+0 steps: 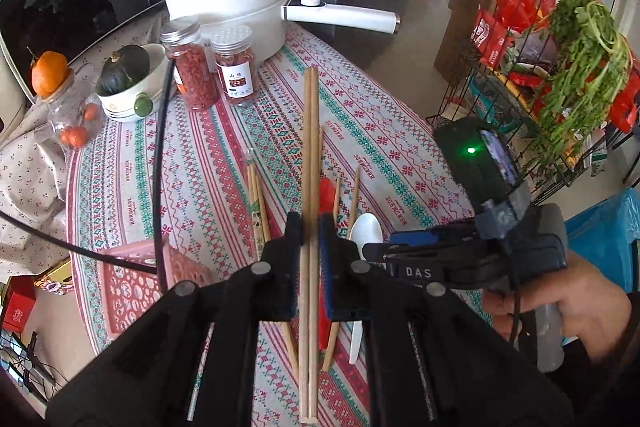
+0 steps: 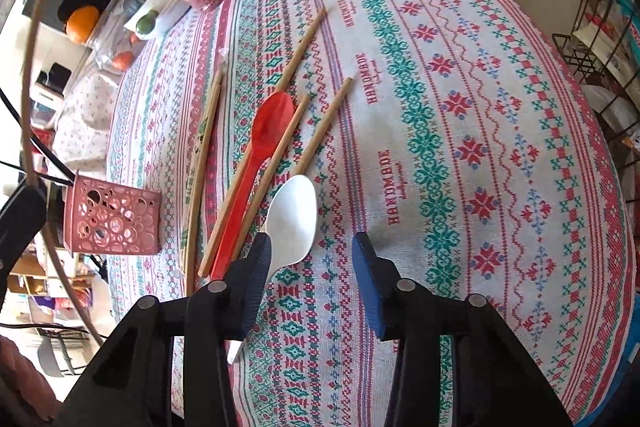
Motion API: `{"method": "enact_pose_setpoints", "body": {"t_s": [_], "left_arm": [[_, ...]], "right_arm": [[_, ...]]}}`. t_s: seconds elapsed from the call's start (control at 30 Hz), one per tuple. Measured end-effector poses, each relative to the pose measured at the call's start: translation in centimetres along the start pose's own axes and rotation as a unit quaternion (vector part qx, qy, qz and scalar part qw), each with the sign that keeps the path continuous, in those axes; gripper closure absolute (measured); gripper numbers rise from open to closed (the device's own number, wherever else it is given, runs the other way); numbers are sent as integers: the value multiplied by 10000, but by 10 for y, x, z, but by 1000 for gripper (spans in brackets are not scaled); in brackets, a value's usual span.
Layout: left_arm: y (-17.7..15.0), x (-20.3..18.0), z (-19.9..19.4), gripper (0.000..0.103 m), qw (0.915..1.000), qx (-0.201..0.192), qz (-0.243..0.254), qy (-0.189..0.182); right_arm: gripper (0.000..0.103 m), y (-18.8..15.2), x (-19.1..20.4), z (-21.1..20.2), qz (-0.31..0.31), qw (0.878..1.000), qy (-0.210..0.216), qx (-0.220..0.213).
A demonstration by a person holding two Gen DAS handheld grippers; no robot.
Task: Organize utensils
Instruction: 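Lower the left gripper onto a pair of wooden chopsticks and grasp them, then lift the chopsticks with the left gripper while the right gripper grasps the white spoon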
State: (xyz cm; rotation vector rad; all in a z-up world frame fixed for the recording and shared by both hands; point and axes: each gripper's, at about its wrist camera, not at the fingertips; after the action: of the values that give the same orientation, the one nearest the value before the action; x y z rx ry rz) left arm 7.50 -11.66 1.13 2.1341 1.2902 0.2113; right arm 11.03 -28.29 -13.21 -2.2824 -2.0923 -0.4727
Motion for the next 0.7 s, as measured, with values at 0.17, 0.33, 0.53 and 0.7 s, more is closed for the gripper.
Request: {"method": "enact_pose_setpoints", "body": {"t_s": [0.17,0.33,0.53,0.7], "left_arm": [[-18,10,-24,93,9995,-306,-49,-66],[-29,30,-50,93,9946,-973,-327,-143],[-28,51,-91,93,9768,-2109,-368,73],[-31,67,-93,93,9529,-2966,-222,589]], "right_arm": [[94,-4,17,7,-377,9991,-173,-11],[102,-6,30,-5,-508,9977,-304,-318],[102,-11,42,-46,-684,9917,-321,-1038],[103,-17,54,-80,-696,9825,-389,-1685]]}}
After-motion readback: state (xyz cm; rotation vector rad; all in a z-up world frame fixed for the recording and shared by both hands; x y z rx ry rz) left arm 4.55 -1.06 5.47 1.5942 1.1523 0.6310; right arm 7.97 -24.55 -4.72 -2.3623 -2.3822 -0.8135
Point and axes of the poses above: each gripper's, at about its wrist camera, not at the fingertips, and z roughly the way its jaws point, x to its left, y to its top, and after that the axes turned 11 degrees about -y, right-handed
